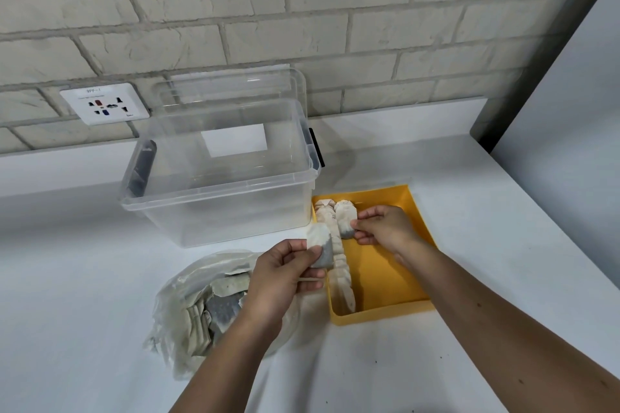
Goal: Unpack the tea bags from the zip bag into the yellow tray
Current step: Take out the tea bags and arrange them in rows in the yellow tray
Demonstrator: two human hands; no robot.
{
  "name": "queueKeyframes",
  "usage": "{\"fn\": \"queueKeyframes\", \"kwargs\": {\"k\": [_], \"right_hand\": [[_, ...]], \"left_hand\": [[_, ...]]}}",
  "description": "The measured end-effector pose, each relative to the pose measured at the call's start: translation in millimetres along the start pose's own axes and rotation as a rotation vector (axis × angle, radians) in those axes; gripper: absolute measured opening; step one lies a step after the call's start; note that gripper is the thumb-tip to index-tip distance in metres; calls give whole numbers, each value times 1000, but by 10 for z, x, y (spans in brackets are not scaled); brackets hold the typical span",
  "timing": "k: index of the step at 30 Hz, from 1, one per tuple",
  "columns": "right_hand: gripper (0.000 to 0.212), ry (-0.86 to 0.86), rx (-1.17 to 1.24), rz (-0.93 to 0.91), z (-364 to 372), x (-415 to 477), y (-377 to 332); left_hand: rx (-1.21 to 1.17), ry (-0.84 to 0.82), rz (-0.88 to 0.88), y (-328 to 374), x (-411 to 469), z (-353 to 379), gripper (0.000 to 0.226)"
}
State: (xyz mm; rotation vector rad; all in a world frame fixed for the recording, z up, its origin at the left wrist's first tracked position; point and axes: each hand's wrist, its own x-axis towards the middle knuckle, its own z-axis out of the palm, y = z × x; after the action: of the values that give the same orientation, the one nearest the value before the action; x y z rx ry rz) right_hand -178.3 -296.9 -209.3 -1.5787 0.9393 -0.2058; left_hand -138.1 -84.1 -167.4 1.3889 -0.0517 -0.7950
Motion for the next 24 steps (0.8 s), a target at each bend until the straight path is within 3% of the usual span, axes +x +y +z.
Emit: {"fn": "queueKeyframes", "kwargs": {"k": [4, 9, 11, 15, 17, 20, 24], "right_hand": [[27, 41, -4, -99, -64, -207, -108], [21, -290, 165, -108, 11, -649, -327], [21, -325, 141, -157, 58, -741, -384], [7, -183, 127, -255, 17, -748, -437], [5, -83, 52, -278, -79, -662, -403], [6, -27, -100, -245, -195, -493, -272], [10, -13, -209, -167, -141, -317, -92]], "left_hand": [[-26, 23, -2, 23, 22, 9, 3], [11, 34, 62, 108, 25, 74, 5], [53, 11, 87, 161, 49, 113, 11], [167, 20, 154, 204, 89, 144, 6], [364, 74, 216, 164, 144, 92, 10], [639, 34, 190, 94, 157, 25, 36], [635, -65, 110, 15, 155, 47, 54]]}}
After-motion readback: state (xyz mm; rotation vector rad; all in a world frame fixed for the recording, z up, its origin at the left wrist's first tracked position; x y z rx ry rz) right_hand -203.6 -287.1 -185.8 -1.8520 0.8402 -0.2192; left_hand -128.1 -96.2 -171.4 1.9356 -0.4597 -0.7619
